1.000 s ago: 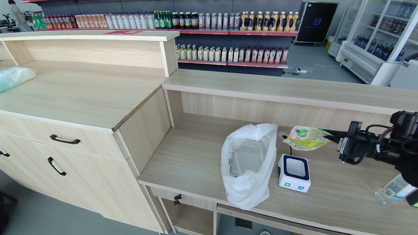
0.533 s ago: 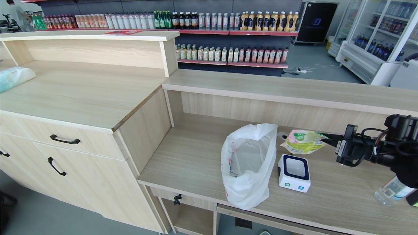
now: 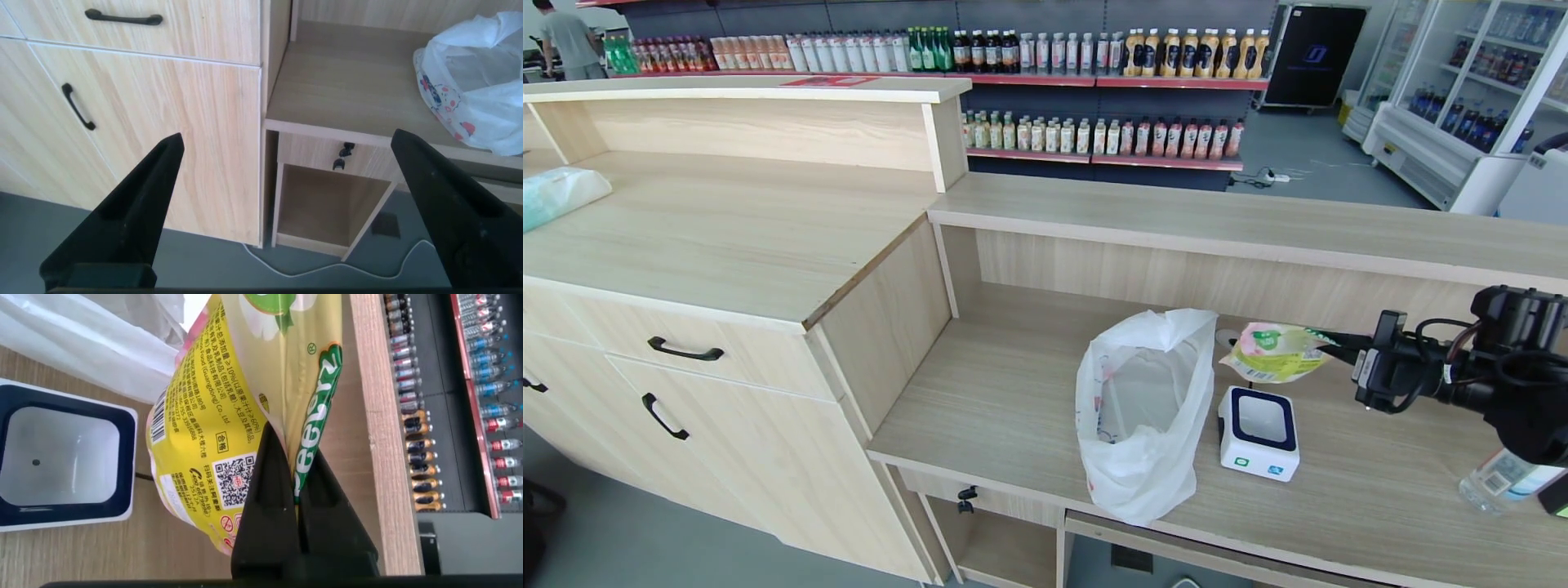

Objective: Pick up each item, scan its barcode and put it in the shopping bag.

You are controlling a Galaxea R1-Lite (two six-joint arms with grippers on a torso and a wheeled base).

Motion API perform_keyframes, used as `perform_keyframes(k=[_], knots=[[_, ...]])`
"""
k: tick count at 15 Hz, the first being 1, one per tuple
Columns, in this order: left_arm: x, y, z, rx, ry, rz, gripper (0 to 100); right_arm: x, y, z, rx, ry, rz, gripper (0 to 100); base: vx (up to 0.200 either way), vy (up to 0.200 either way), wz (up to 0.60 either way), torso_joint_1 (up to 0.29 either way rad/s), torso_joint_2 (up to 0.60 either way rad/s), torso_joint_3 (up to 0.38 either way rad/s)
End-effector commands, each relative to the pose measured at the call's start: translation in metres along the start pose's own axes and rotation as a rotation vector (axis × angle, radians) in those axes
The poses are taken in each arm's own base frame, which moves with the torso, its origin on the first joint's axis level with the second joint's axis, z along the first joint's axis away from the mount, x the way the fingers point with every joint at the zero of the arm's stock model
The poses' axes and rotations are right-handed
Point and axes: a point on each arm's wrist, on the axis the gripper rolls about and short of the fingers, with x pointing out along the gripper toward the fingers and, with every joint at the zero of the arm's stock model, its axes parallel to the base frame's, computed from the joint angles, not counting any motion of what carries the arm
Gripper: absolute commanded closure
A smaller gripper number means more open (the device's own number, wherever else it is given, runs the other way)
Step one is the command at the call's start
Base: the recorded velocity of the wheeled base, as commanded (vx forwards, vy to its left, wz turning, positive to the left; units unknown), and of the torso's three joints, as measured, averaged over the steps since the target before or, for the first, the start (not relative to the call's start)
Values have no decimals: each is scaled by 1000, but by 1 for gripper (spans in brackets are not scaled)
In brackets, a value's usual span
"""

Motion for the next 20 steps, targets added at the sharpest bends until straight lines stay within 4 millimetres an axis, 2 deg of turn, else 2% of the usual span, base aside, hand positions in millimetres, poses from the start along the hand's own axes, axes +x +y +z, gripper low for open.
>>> perform_keyframes(k=[1, 11, 17, 20], knots=[[0, 0, 0, 0, 1, 0, 0, 4, 2, -4, -2, -9, 0, 100, 0, 0, 0, 0, 0, 0], [0, 0, 0, 0, 1, 0, 0, 21, 2, -9, -31, -79, -9, 100, 0, 0, 0, 0, 0, 0], [0, 0, 0, 0, 1, 0, 0, 22, 1, -9, -34, -85, -10, 100, 0, 0, 0, 0, 0, 0], [0, 0, 0, 0, 1, 0, 0, 18, -7, -4, -46, -81, -22, 100, 0, 0, 0, 0, 0, 0]])
